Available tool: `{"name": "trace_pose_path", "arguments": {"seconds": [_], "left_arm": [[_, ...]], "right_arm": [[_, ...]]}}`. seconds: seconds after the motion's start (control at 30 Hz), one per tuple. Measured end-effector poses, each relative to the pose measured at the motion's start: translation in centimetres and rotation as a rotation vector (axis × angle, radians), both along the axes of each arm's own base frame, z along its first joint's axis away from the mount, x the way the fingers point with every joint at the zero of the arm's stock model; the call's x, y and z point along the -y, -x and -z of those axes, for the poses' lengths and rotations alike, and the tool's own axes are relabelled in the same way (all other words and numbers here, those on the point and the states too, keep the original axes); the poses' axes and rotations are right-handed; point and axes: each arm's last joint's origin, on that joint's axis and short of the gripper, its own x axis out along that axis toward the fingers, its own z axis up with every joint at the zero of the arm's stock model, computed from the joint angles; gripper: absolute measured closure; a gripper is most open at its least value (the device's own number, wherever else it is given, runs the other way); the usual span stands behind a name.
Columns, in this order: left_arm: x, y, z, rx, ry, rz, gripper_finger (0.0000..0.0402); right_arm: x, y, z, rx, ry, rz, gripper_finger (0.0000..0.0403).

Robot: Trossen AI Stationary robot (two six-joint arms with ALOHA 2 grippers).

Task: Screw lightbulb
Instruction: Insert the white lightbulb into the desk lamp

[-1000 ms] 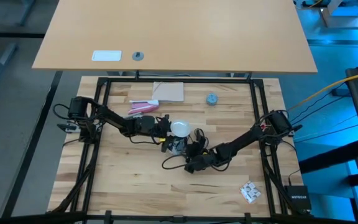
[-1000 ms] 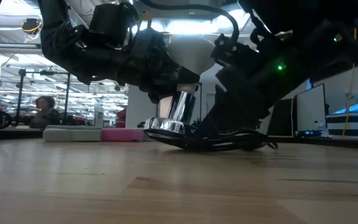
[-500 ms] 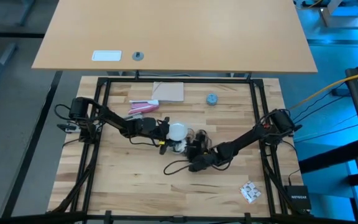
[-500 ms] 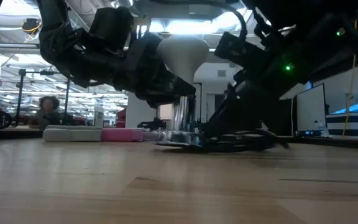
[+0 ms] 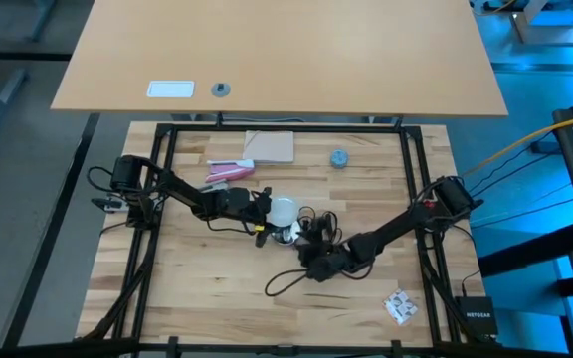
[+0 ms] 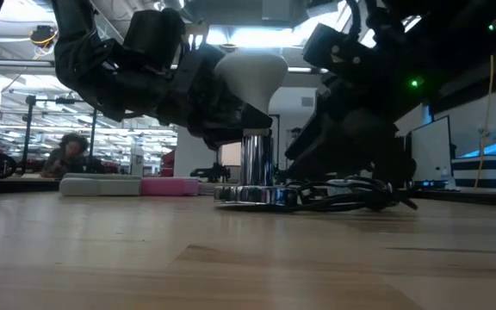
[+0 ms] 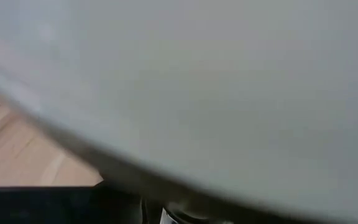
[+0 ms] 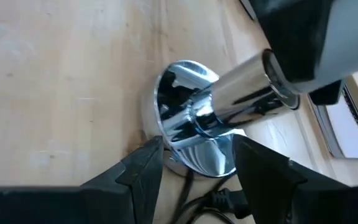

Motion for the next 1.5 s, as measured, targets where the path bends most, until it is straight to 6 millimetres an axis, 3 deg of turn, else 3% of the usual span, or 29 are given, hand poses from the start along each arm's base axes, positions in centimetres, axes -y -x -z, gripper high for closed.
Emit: {"name": "trace_pose_path", "arguments": {"seconds": [0.8, 1.0, 1.5], "left_arm": [[0.1, -0.1, -0.4, 0.032, 0.002, 0.002, 0.0241], [-0.1, -0.1, -0.4, 0.027, 0.017, -0.055, 0.0259], [-0.5, -0.1, -0.3, 0.025, 0.014, -0.204, 0.0255]], "right_arm": [[3.2, -1.0, 0.4, -0.053, -0.118, 0.048, 0.0205], [3.1, -1.0, 0.4, -0.037, -0.178, 0.071, 0.0205], [3.0, -1.1, 0.4, 0.009, -0.274, 0.135, 0.0205]]}}
